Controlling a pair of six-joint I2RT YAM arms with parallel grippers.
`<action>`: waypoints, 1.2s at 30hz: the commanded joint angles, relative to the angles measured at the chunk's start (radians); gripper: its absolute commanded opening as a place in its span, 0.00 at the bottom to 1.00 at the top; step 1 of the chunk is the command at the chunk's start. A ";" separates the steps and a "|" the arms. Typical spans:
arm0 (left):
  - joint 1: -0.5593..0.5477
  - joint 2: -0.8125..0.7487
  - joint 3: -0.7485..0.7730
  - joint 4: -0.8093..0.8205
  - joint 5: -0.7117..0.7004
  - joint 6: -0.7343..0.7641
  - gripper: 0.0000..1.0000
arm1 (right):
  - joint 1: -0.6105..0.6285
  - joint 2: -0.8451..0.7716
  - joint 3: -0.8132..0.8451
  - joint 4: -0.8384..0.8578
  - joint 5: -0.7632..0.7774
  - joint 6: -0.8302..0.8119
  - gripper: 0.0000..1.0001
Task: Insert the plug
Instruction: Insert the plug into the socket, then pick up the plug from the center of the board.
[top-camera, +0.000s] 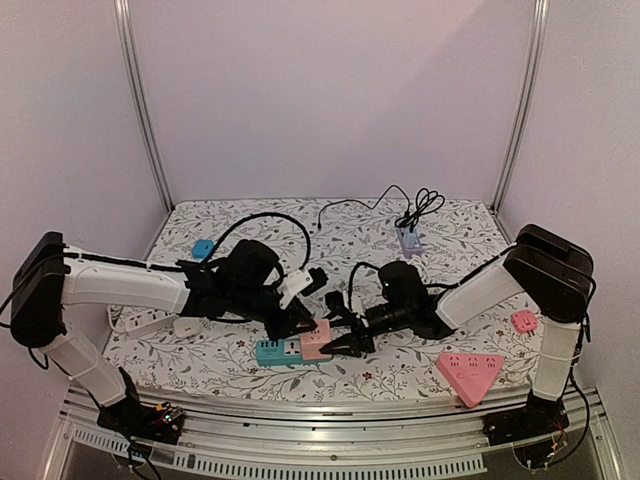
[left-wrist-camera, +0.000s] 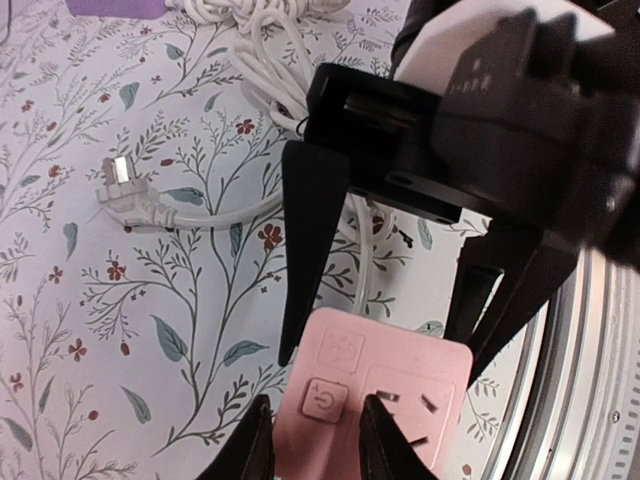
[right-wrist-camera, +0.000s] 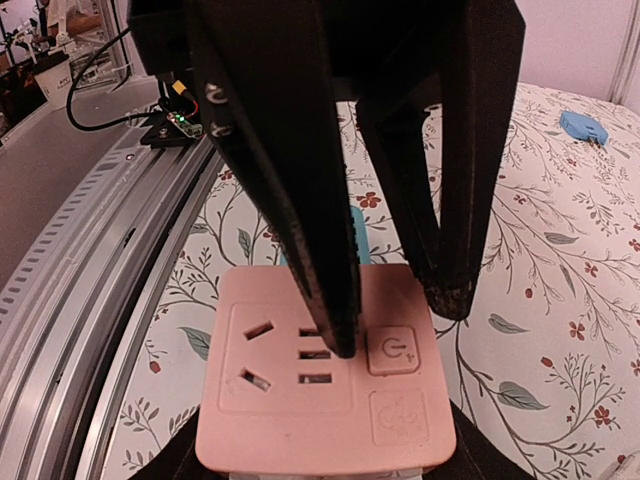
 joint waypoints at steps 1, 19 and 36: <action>-0.039 -0.020 -0.052 -0.117 0.028 -0.012 0.29 | -0.008 0.071 -0.044 -0.224 0.195 -0.004 0.00; -0.039 -0.149 -0.019 -0.056 -0.035 0.005 0.51 | 0.015 -0.128 0.083 -0.400 0.146 -0.046 0.99; 0.070 -0.521 0.026 -0.286 -0.563 -0.167 0.82 | -0.004 -0.523 0.217 -0.717 0.609 0.190 0.99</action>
